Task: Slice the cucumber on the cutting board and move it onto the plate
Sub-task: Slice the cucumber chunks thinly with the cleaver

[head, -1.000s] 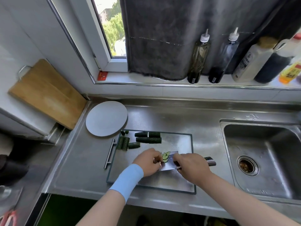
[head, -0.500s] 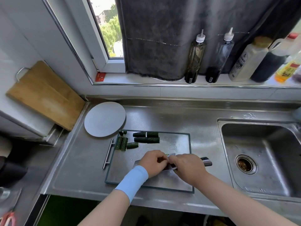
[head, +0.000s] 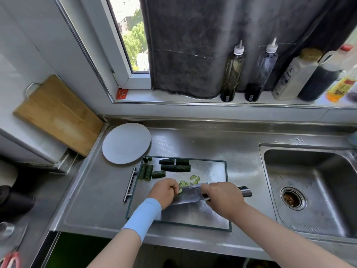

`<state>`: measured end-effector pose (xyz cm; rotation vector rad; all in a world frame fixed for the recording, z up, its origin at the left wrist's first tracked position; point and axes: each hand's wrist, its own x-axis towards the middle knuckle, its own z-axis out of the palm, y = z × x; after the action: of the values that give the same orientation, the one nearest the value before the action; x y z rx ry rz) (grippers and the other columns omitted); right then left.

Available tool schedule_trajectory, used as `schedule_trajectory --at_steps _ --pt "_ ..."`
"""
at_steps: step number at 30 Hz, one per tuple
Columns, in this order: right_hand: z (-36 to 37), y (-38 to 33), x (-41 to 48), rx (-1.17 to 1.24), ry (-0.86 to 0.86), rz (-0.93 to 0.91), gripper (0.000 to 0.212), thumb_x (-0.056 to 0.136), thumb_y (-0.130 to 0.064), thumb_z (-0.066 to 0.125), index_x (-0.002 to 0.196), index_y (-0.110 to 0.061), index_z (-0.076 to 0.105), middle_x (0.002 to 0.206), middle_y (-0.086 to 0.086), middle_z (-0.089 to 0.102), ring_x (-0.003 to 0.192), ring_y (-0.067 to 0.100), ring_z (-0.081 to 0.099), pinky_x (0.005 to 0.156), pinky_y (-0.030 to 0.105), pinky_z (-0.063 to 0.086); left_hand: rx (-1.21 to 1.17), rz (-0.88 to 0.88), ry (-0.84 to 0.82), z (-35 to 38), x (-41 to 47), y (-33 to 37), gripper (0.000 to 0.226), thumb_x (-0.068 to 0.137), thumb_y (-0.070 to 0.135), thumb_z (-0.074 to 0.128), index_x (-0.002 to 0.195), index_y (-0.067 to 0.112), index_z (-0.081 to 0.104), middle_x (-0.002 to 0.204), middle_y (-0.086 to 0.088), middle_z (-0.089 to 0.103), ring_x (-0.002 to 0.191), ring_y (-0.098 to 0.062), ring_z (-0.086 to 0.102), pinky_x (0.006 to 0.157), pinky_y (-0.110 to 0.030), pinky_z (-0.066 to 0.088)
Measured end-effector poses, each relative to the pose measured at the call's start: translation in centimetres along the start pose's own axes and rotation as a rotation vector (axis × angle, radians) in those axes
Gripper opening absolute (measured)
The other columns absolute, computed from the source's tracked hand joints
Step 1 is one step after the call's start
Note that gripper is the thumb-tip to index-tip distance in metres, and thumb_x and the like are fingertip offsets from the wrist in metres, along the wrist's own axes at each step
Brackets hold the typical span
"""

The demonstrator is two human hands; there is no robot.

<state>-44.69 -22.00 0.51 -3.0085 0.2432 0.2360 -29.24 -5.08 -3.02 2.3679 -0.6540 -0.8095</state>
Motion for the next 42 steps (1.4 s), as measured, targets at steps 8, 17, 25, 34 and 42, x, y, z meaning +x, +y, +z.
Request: schedule_trajectory --at_steps 8,17,25,34,42 --pt "-0.5 -0.8 0.3 0.034 -0.053 0.045 0.009 0.092 -0.026 0.053 0.102 -0.026 0.055 0.087 -0.001 0.066 0.068 0.025 0.047 0.058 0.031 0.039 0.038 0.092 -0.114 0.3 1.0 -0.1 0.063 0.083 -0.008 0.032 0.112 0.036 0.066 0.124 0.015 0.055 0.115 -0.008 0.049 0.100 -0.018 0.035" --pt "0.6 -2.2 -0.7 0.292 -0.114 0.208 0.013 0.094 -0.032 0.047 0.104 -0.031 0.054 0.090 0.000 0.068 0.073 0.025 0.053 0.065 0.033 0.045 -0.252 -0.004 0.654 -2.8 -0.1 -3.7 0.036 0.085 -0.009 0.046 0.084 0.020 0.066 0.094 0.002 0.062 0.088 -0.020 0.058 0.081 -0.027 0.046" --pt "2.8 -4.7 -0.8 0.741 -0.306 0.393 0.008 0.088 -0.042 0.055 0.093 -0.036 0.056 0.083 -0.008 0.064 0.072 0.015 0.059 0.066 0.032 0.046 -0.279 -0.107 0.621 0.2 -1.2 -5.2 0.027 0.090 -0.001 0.045 0.092 0.024 0.057 0.099 0.004 0.057 0.090 -0.019 0.055 0.076 -0.027 0.043" --pt "3.6 -3.8 -2.4 0.718 -0.223 0.634 0.015 0.094 -0.030 0.050 0.081 -0.030 0.057 0.076 -0.005 0.064 0.072 0.016 0.061 0.061 0.030 0.044 -0.066 -0.003 0.298 1.7 0.9 -4.2 0.038 0.091 0.003 0.047 0.123 0.023 0.053 0.118 0.008 0.051 0.108 -0.014 0.050 0.094 -0.027 0.044" --pt "3.0 -0.9 -3.5 0.669 -0.167 0.774 0.020 0.092 -0.029 0.049 0.078 -0.023 0.062 0.072 -0.003 0.064 0.069 0.018 0.062 0.056 0.028 0.043 0.292 0.260 0.187 2.6 6.1 0.1 0.042 0.098 0.015 0.045 0.139 0.021 0.046 0.141 0.003 0.045 0.131 -0.018 0.034 0.109 -0.031 0.029"
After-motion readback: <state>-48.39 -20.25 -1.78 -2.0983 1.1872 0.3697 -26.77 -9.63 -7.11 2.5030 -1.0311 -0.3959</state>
